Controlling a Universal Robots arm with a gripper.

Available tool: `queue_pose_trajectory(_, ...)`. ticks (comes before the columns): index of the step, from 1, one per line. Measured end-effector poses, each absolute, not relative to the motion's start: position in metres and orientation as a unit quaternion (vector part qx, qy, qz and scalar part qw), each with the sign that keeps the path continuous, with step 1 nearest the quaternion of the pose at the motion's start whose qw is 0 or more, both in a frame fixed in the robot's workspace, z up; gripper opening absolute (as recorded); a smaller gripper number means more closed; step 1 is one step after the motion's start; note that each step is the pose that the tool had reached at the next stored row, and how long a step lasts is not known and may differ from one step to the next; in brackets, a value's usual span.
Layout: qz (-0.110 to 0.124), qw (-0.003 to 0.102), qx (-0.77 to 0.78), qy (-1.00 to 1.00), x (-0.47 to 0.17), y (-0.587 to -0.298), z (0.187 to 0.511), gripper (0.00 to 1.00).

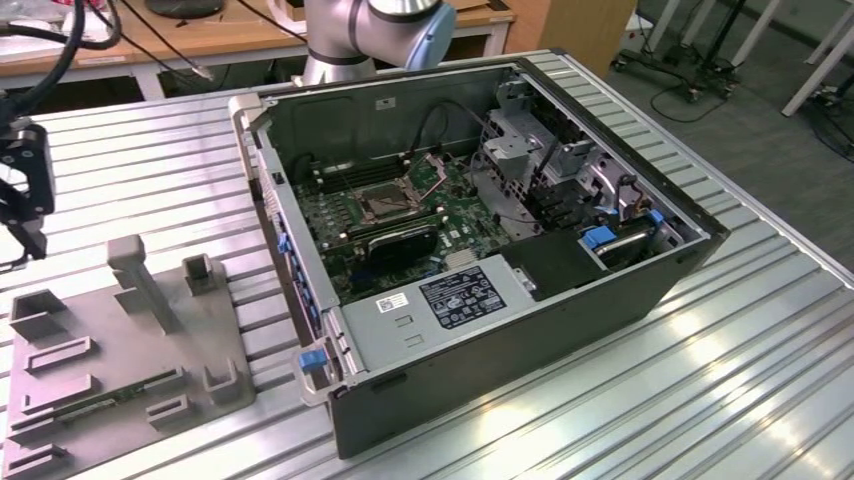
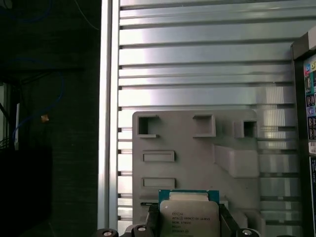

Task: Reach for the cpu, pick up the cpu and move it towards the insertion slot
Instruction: 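Pick up the cpu and move it towards the insertion slot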

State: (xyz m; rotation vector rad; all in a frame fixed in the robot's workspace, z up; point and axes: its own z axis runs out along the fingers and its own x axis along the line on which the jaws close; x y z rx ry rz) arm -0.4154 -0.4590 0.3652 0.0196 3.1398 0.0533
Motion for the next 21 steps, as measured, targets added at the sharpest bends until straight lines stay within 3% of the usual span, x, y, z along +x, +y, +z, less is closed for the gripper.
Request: queue_pose_trajectory(21,0.017,0.001,0.006,1.000,-0.393,-0.458,0.394,0.55)
